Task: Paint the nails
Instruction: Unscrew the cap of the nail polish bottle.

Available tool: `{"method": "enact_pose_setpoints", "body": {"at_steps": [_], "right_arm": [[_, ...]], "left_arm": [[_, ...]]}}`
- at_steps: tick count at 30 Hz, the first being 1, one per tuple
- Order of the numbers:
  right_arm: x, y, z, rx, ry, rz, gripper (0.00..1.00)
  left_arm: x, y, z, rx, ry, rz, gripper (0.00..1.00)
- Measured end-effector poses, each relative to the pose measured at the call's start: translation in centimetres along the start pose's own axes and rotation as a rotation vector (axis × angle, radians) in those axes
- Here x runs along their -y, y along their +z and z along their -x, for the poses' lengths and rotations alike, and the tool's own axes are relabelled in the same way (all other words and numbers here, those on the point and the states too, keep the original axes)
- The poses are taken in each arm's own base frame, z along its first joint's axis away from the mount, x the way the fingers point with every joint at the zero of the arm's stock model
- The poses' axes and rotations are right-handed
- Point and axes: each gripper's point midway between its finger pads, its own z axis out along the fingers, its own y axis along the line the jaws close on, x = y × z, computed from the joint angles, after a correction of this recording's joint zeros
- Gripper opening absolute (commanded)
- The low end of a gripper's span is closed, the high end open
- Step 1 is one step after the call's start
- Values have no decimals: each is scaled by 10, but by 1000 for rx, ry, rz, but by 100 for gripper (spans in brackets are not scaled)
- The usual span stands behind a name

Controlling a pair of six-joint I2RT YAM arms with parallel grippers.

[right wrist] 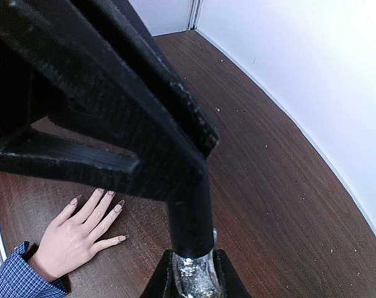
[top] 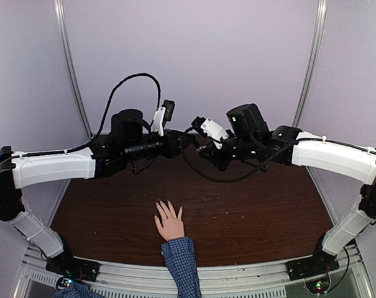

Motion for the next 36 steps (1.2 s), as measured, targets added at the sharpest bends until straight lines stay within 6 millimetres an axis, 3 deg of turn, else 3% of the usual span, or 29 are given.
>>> {"method": "enact_pose_setpoints", "body": {"at_steps": [7,10,14,16,19,26,36], "right_arm": [[-2,-1,-2,5,10,44,0],[-8,-4,-3,15,17,103,0],[-28,-15,-6,39,27,243,0],[-40,-21,-5,56,28,321,0],[-59,-30,-2,86,25,436,0],[-90,-49,6,135,29,646,0],[-115,-64,6,113,23,820,0]], "left_arm": [[1,-17,7,-38,95,-34,54],[5,-43,28,-11,149,-82,67],[23,-80,54,37,252,-132,73],[32,-92,56,45,292,-153,74],[38,-103,45,8,344,-180,74],[61,-112,-16,-221,483,-436,67],[84,-115,-34,-281,566,-589,56]]}}
